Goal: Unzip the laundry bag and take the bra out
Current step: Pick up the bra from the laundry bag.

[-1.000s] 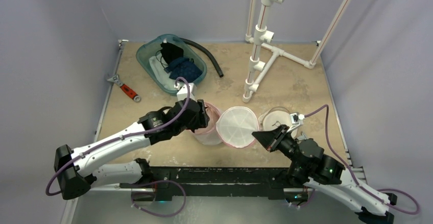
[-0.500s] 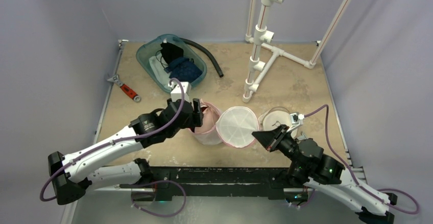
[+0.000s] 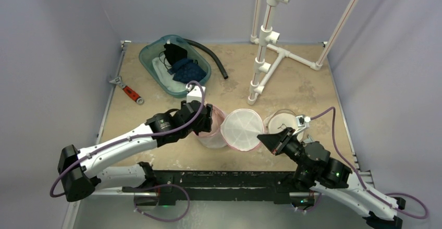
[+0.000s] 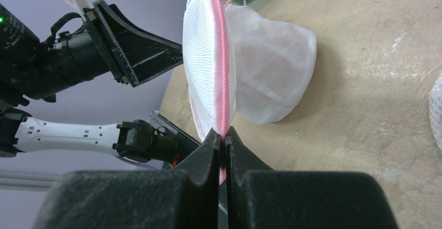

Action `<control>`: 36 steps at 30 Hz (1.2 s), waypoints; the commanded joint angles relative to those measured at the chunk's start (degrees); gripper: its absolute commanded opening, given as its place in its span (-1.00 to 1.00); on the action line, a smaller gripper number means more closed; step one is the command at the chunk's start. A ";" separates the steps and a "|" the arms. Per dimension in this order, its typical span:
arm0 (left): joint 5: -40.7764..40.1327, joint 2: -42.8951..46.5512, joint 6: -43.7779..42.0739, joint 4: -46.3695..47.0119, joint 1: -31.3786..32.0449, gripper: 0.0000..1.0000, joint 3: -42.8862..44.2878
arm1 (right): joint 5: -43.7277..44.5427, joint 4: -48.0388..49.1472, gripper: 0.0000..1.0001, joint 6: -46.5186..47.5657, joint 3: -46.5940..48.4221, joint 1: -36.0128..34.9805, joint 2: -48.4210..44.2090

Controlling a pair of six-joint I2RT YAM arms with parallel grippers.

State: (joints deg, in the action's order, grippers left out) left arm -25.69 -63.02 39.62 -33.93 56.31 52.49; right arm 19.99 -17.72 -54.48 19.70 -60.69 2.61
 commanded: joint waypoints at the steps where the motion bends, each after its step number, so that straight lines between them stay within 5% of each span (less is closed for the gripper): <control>1: 0.68 -2.61 -1.81 2.57 -0.23 0.22 -0.01 | 0.31 1.82 -0.93 0.40 1.74 -0.26 -0.09; 11: -0.69 -7.46 -2.39 3.35 -0.76 0.11 0.39 | 0.16 1.94 -0.94 0.46 1.74 -0.39 0.00; 36: 2.19 -7.00 -2.94 4.20 -1.19 -1.00 -0.57 | 0.25 1.85 -0.94 0.45 1.92 -0.30 0.24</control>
State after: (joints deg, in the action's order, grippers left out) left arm -24.64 -71.35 37.74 -30.94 55.51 51.75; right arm 19.97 -17.69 -54.35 19.70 -60.69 2.61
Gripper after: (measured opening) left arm 0.011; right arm 0.040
